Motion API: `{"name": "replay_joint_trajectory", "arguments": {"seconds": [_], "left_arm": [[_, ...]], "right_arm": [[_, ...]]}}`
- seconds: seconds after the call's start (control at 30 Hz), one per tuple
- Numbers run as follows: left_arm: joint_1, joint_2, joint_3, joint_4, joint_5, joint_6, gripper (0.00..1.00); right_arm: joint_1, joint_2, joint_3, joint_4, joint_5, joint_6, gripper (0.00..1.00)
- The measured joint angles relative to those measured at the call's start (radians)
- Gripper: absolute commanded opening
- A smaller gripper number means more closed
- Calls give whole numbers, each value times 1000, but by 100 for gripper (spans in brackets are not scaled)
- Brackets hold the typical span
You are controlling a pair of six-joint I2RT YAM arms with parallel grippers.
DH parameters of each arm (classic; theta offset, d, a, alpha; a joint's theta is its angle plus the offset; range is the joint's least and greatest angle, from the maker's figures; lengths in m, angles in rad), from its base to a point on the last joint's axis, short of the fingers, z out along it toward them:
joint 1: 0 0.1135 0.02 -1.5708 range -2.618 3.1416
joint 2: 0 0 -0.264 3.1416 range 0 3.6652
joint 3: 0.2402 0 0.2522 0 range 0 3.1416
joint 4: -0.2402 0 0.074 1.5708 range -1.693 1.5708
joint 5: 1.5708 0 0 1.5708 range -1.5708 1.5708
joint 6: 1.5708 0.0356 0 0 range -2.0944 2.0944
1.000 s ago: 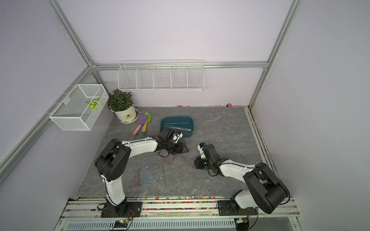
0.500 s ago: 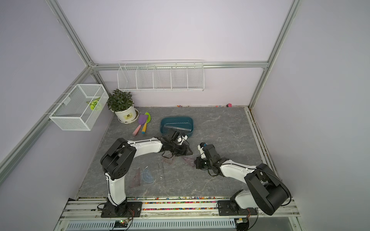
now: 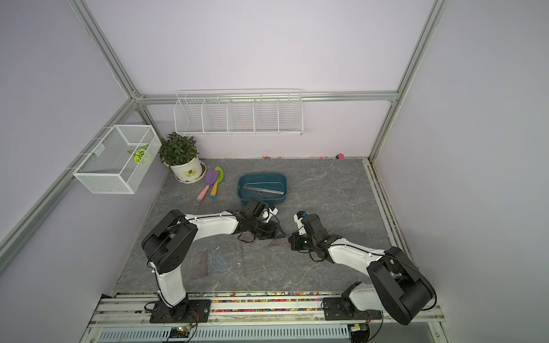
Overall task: Put the scattered rulers into the storage box
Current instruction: Pick up the ruler from the center of the board.
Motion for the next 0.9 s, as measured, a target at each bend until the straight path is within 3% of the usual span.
{"name": "replay_joint_trajectory", "arguments": {"seconds": [0.9], "left_arm": [[-3, -32, -3, -66, -84, 9, 63]], "right_arm": [[-34, 167, 117, -3, -34, -86, 8]]}}
